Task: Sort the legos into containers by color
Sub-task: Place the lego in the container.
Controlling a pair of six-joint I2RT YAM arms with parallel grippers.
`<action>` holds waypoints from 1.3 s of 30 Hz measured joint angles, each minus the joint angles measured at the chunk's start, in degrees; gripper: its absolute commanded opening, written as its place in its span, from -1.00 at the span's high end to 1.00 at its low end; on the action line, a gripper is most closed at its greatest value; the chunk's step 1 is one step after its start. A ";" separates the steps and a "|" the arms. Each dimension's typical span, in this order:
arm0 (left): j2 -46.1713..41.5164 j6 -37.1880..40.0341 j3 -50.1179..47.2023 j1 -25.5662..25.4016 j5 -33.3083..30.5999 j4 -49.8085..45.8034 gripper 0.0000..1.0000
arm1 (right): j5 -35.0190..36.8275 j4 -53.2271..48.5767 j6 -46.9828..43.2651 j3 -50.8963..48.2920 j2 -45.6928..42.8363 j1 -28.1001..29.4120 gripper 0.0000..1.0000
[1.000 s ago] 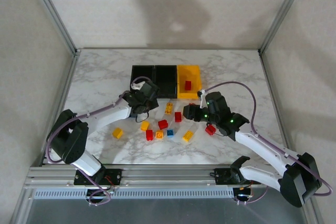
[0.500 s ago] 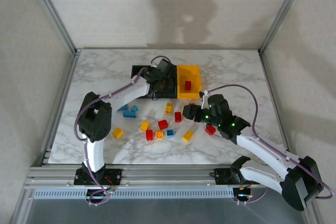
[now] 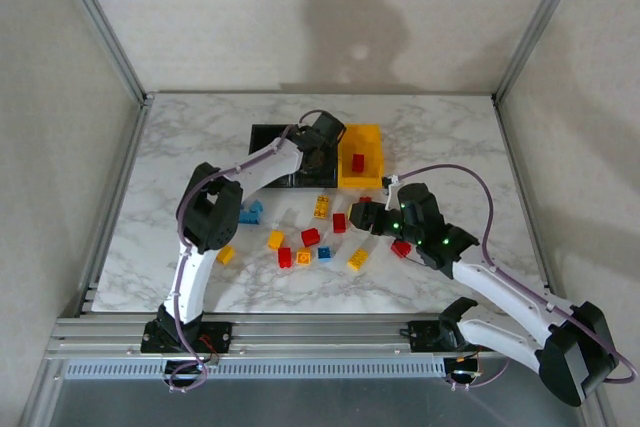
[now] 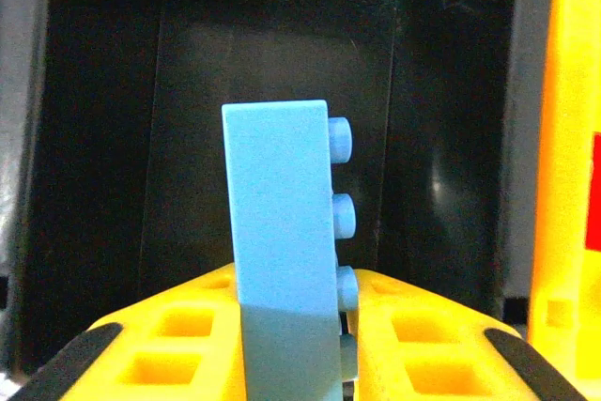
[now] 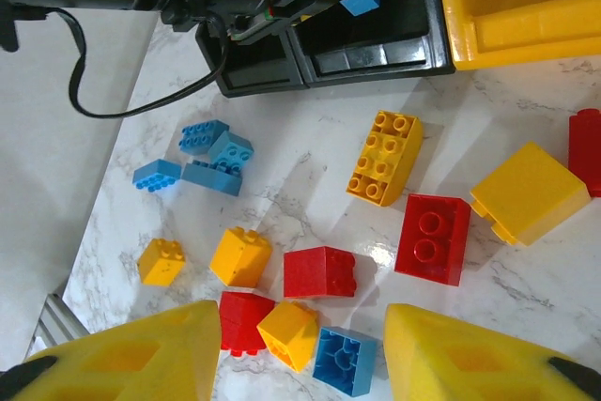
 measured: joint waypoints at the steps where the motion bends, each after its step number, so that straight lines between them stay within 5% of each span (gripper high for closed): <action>1: 0.28 0.07 0.35 0.00 -0.02 -0.22 0.78 | -0.02 0.00 0.09 -0.17 -0.22 0.00 0.01; 16: 3.37 0.20 1.68 0.90 -0.04 -0.39 0.69 | 1.07 -0.04 0.31 -0.37 -0.39 0.00 0.01; 27: 4.20 0.92 3.02 0.90 -0.24 -1.11 0.04 | 1.49 -0.55 0.31 -0.37 -1.51 0.00 0.00; 39: -5.40 1.05 -1.44 0.44 -0.28 -0.83 -0.01 | 2.99 -0.46 0.22 -0.42 -2.40 0.00 -0.09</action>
